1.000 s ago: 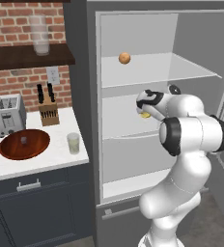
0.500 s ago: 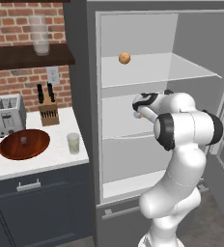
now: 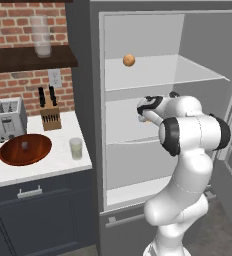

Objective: Grab a lemon wedge from the fridge and one ice cube from the ice bowl, and put them in the glass of lemonade.

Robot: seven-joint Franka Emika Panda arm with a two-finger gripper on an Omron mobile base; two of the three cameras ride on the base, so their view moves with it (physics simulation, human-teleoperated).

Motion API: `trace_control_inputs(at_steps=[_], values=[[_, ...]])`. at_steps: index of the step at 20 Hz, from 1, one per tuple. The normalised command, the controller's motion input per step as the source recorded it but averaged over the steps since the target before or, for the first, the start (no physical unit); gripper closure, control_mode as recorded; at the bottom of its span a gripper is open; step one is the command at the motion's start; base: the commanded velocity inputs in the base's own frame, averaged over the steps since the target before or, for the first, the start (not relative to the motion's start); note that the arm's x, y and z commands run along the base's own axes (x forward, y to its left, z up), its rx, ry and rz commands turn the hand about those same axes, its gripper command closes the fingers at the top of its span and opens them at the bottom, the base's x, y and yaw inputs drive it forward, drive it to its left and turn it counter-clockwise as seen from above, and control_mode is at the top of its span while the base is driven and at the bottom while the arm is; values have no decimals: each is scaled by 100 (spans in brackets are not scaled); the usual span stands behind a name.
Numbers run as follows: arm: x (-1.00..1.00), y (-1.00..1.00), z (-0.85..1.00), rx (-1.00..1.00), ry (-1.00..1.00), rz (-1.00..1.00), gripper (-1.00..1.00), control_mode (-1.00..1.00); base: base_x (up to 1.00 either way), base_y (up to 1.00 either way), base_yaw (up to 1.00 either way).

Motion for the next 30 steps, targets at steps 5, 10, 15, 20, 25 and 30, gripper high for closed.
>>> trace_control_inputs(at_steps=[5,10,15,20,25,30], values=[[0,0,0,0,0,0,100,-100,0,0,0],[-2,1,0,0,0,0,100,-100,0,0,0],[-44,4,0,0,-1,1,100,-100,0,0,0],[-100,0,0,0,-16,0,100,-100,0,0,0],[-97,-9,40,0,-1,-3,100,-100,0,0,0],[-60,-28,90,0,24,-5,100,-100,0,0,0]])
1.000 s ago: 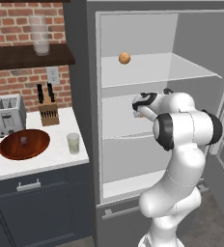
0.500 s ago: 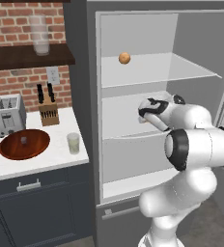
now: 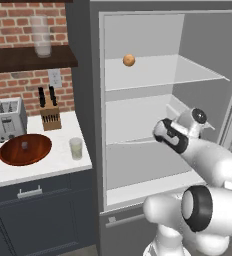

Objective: Grab a lemon wedge from the fridge and one ice cube from the ice bowl, and put them in the glass of lemonade.

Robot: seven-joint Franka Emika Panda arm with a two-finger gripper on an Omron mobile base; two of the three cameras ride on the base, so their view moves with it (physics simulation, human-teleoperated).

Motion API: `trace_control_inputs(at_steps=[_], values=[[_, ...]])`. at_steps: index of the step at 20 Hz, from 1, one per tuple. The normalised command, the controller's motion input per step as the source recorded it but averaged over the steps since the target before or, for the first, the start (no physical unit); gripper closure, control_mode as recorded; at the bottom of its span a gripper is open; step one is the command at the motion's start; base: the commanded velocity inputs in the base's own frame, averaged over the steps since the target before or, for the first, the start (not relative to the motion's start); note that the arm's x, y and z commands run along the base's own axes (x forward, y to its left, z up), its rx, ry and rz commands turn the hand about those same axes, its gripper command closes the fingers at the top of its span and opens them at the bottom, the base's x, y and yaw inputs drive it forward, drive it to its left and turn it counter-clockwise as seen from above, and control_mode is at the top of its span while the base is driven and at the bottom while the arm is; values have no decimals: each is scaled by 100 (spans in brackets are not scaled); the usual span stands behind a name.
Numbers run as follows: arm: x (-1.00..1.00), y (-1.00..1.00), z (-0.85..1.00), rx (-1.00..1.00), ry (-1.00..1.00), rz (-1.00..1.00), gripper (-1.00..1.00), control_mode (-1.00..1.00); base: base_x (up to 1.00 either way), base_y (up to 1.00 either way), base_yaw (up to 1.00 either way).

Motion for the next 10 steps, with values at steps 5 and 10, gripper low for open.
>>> trace_control_inputs(at_steps=[5,10], values=[[-67,-8,93,0,26,-4,100,-100,0,0,0],[-91,-3,63,0,15,-3,100,-100,0,0,0]])
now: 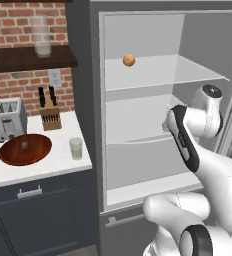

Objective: Grab a lemon wedge from the fridge and one ice cube from the ice bowl, and put them in the glass of lemonade.

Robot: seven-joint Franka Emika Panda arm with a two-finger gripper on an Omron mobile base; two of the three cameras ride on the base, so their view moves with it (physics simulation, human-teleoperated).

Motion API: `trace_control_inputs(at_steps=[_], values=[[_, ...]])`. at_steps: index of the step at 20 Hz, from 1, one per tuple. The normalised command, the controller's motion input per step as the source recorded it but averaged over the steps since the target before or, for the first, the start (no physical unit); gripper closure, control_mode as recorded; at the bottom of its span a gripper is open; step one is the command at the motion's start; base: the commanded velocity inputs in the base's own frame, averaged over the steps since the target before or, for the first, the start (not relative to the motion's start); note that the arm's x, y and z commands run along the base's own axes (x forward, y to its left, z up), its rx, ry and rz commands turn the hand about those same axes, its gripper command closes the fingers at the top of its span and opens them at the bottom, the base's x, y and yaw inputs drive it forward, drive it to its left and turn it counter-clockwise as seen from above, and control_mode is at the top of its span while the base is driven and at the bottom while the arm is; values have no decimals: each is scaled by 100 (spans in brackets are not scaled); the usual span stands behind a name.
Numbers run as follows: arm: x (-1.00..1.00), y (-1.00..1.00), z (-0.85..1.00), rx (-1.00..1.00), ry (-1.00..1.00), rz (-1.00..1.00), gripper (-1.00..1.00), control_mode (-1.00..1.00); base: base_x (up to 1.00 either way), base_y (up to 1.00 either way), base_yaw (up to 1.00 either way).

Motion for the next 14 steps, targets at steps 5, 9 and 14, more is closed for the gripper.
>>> trace_control_inputs(at_steps=[5,9,14], values=[[-100,1,0,1,0,0,100,-100,0,0,0],[-100,28,29,0,0,0,100,-100,0,0,0],[-95,50,48,0,-1,0,100,-100,0,0,0]])
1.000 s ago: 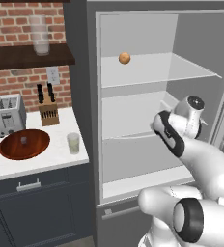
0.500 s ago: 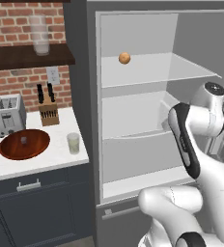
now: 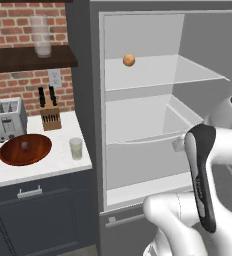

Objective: Grab a lemon wedge from the fridge and one ice cube from the ice bowl, and put them in the glass of lemonade.

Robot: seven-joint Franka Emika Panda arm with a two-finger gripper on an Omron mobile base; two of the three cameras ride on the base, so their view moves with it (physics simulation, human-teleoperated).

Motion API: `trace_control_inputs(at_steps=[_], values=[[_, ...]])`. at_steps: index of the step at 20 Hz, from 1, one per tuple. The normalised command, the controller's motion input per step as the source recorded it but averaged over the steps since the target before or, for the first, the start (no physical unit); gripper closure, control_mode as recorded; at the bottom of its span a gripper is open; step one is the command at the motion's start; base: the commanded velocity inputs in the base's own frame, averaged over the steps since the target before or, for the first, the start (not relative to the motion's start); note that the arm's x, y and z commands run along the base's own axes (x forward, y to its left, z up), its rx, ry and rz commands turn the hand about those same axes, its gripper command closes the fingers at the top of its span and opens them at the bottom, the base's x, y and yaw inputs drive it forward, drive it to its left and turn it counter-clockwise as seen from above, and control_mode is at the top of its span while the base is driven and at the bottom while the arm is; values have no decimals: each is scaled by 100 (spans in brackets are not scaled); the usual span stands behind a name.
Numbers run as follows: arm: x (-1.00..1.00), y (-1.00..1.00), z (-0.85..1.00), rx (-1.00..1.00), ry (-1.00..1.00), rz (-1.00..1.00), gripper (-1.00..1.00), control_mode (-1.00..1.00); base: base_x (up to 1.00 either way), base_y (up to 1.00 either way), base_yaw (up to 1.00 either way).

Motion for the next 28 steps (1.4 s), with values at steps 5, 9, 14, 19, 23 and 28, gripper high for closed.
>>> trace_control_inputs(at_steps=[5,9,14,19,23,28], values=[[-85,61,55,-3,-13,1,100,-100,0,0,0],[-27,9,1,-2,-1,0,100,-100,0,0,0],[0,0,0,0,0,0,100,-100,0,0,0],[-13,3,0,0,-1,0,100,100,-43,34,-2],[0,0,0,0,0,0,100,100,-67,99,-29],[0,0,0,0,0,0,100,100,-35,100,-44]])
